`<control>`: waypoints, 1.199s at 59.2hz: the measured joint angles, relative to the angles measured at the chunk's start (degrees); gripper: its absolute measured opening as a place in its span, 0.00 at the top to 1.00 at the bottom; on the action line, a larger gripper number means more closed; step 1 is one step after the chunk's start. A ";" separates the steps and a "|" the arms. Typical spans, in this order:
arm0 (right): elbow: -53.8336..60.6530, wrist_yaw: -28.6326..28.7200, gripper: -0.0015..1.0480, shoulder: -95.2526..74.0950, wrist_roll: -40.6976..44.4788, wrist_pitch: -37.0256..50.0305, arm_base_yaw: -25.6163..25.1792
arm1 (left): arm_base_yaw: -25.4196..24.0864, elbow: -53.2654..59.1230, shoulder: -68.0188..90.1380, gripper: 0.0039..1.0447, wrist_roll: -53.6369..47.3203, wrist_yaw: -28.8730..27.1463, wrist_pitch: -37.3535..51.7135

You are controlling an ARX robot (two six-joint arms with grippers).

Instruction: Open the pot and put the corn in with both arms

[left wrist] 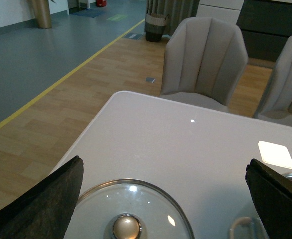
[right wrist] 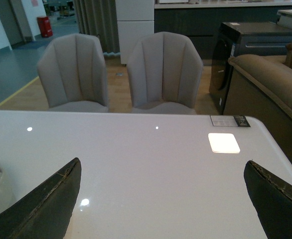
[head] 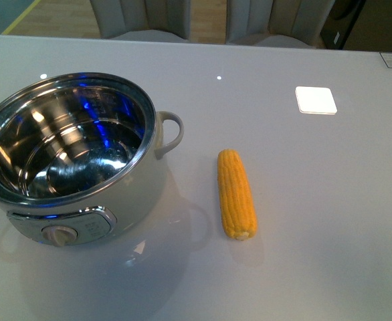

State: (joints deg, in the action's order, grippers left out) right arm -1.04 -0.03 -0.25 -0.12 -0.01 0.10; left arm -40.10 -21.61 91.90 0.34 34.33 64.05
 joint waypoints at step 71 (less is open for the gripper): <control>0.00 0.00 0.08 0.00 0.00 0.00 -0.02 | 15.06 18.71 -59.74 0.27 2.19 -9.97 -35.87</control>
State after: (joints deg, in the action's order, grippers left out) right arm -1.04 -0.03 -0.25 -0.12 -0.01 0.08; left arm -25.04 -2.90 32.16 2.52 24.36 28.18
